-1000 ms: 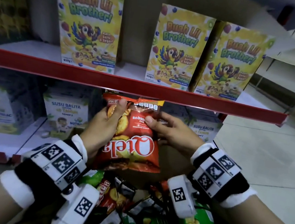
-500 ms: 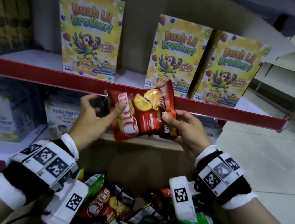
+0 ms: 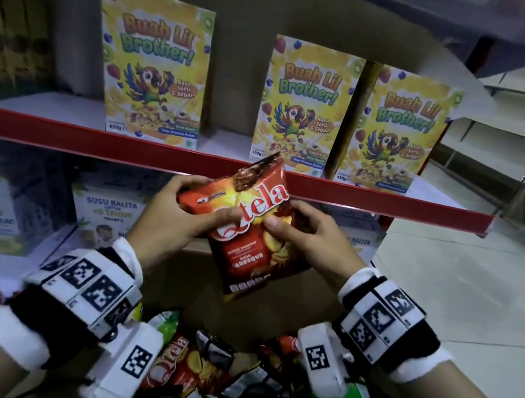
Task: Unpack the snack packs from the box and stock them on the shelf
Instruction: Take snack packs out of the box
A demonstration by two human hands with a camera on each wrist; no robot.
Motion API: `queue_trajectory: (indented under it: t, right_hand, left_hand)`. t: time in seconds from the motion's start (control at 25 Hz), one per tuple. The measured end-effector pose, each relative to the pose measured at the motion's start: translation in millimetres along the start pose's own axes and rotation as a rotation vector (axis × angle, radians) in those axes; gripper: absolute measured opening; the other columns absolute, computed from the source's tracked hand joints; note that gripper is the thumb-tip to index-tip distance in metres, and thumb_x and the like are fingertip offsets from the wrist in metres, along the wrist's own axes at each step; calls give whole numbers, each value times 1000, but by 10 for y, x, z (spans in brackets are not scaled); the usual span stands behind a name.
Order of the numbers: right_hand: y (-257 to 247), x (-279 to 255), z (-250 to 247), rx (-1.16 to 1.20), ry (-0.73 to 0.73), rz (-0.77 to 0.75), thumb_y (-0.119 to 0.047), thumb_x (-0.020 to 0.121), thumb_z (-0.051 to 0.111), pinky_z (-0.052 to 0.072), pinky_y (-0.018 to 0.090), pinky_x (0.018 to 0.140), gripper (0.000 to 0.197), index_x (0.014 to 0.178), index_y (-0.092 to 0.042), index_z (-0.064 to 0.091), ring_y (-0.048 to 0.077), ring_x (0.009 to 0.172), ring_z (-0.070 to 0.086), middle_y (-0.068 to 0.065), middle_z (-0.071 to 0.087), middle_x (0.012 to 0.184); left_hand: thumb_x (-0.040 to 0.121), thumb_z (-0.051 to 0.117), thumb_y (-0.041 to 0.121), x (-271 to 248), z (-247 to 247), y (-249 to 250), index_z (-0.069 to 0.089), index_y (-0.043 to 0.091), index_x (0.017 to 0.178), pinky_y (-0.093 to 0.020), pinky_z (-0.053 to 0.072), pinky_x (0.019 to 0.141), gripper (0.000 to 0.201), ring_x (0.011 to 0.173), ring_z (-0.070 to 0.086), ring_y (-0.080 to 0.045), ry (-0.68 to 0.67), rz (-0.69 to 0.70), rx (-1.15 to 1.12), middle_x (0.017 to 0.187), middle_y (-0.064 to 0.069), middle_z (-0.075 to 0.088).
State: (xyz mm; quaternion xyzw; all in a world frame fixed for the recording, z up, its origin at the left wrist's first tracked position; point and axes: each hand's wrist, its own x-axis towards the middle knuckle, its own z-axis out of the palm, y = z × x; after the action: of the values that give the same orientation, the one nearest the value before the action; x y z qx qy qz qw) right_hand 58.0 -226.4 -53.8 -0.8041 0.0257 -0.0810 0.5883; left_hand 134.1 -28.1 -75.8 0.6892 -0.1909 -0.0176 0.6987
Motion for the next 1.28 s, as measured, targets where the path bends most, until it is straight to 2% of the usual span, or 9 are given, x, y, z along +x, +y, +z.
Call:
queue_trajectory:
  t: [0.12, 0.2, 0.32, 0.4, 0.52, 0.64, 0.88, 1.04, 1.28]
  right_hand:
    - [122, 33, -47, 156, 56, 22, -39, 60, 77, 54, 40, 91, 50, 105, -26, 62, 21, 104, 66, 1, 69, 111]
    - [243, 48, -164, 156, -45, 65, -40, 59, 77, 53, 40, 92, 52, 107, -26, 62, 22, 107, 65, 1, 68, 114]
    - [491, 15, -419, -74, -219, 214, -44, 61, 74, 51, 41, 95, 60, 115, -24, 59, 22, 108, 63, 2, 65, 118]
    - [719, -34, -586, -543, -271, 329, -52, 65, 74, 44, 41, 103, 66, 122, -24, 59, 20, 113, 59, 0, 63, 123]
    - [1161, -139, -669, -971, -511, 579, -55, 73, 72, 41, 36, 105, 59, 123, -27, 61, 18, 115, 57, -5, 63, 125]
    - [1433, -160, -592, -1043, -734, 689, -56, 70, 73, 41, 28, 100, 70, 132, -32, 52, 16, 121, 53, -8, 55, 135]
    - [1674, -105, -540, -1190, -822, 567, -57, 65, 75, 36, 23, 83, 61, 120, -59, 48, 15, 119, 49, -15, 52, 135]
    - [1788, -111, -508, -1117, -777, 462, -33, 62, 86, 34, -2, 53, 51, 106, -35, 60, 15, 106, 54, -8, 60, 112]
    - [1033, -95, -527, -876, -511, 342, -23, 69, 84, 44, 13, 54, 39, 91, -29, 52, 10, 71, 55, -16, 56, 78]
  left_hand:
    - [42, 77, 54, -66, 179, -83, 50, 21, 119, -41, 55, 87, 88, 103, 66, -22, -70, -134, -162, 119, -7, 65]
    - [49, 78, 50, -104, 284, -178, 54, 22, 124, -45, 51, 95, 83, 106, 65, -22, -151, -199, -166, 120, -3, 66]
    - [67, 76, 42, -65, 338, -291, 57, 25, 118, -33, 53, 80, 57, 98, 66, -15, -97, -209, -116, 114, 2, 68]
    - [75, 73, 39, -12, 310, -356, 56, 27, 118, -25, 48, 67, 48, 92, 63, -9, -77, -216, -87, 110, 6, 66]
    - [75, 73, 36, 17, 259, -395, 58, 25, 115, -31, 52, 76, 44, 94, 66, -15, -79, -237, -77, 109, 3, 68]
    - [72, 74, 38, 22, 243, -417, 60, 28, 107, -32, 53, 77, 39, 94, 67, -17, -86, -239, -75, 107, 3, 69]
    - [65, 74, 45, 51, 186, -450, 60, 32, 101, -33, 55, 77, 41, 91, 70, -17, -78, -250, -113, 103, 4, 71]
    - [63, 73, 49, 66, 125, -422, 60, 33, 100, -27, 54, 66, 42, 82, 72, -14, -74, -252, -156, 97, 7, 72]
    - [75, 70, 47, 117, -3, -377, 55, 28, 123, -40, 56, 81, 54, 91, 71, -25, -35, -285, -217, 106, -4, 72]
